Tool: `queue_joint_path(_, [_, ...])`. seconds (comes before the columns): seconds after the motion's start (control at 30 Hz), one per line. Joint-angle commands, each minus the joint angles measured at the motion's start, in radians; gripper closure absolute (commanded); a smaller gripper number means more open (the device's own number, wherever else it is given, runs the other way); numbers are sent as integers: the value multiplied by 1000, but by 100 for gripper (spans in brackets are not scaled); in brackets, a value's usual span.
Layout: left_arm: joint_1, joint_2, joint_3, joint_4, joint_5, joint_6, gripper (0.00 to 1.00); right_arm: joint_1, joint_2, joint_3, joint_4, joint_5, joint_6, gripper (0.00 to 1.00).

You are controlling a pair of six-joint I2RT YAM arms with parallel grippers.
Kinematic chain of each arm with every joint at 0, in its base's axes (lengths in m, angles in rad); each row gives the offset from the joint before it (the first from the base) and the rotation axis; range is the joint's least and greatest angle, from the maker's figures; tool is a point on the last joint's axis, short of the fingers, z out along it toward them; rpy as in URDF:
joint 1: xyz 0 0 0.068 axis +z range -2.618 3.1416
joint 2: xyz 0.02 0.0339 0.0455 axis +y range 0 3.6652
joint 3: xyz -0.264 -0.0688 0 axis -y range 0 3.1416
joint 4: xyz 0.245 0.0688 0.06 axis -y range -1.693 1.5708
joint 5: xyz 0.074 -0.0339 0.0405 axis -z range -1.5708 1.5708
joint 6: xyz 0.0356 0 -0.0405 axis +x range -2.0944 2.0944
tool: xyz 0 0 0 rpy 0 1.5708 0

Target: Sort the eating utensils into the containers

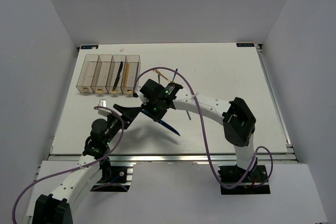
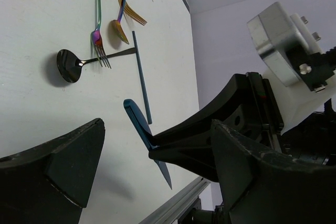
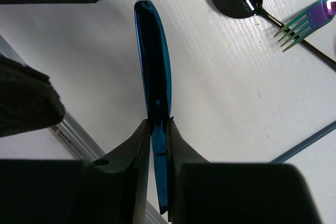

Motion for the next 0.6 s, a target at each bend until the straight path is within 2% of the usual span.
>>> queue_joint_path(0.0, [0,3,-23,15,-2,-5,10,4,-52,52,12,-18,7,100])
queue_joint_path(0.27, [0,46,-35,88,1,-45,14,13,-55,66,14,-27,11,100])
queue_joint_path(0.57, [-2,106,-32,99,-2,-49,16,20,-40,123,8,-18,16,100])
